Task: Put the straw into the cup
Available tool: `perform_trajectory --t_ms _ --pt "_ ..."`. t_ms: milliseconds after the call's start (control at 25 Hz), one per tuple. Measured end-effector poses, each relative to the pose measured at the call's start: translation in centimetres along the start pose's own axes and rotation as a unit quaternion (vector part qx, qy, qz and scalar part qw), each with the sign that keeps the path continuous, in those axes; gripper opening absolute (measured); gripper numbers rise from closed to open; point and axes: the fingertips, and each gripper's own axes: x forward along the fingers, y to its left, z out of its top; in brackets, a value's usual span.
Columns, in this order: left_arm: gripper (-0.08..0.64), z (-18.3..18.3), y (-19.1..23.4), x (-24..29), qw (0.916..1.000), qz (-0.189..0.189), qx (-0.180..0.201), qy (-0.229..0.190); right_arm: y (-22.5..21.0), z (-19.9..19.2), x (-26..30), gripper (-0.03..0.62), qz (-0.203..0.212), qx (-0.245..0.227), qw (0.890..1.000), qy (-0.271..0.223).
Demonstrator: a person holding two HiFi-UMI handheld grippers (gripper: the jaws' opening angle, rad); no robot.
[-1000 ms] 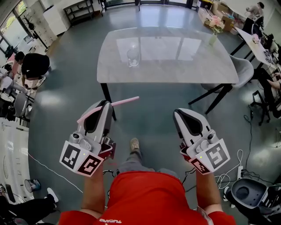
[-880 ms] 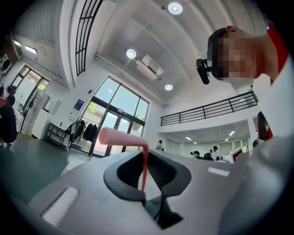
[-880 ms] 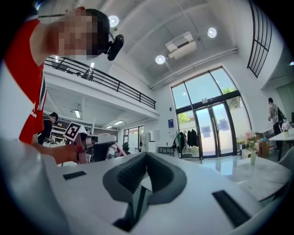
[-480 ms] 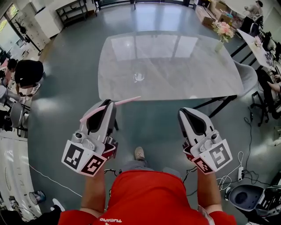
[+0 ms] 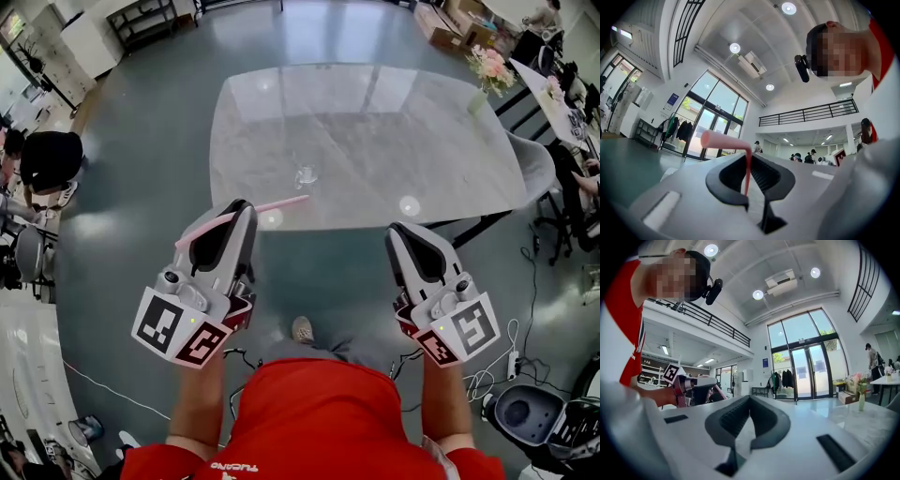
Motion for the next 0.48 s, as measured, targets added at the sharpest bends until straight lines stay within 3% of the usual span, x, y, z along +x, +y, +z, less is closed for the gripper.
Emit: perform_trajectory --t_ms 480 --pt "0.032 -1.5 2.8 4.4 0.9997 0.024 0.0 0.01 -4.4 0.5 2.6 0.002 0.0 -0.009 1.0 -0.007"
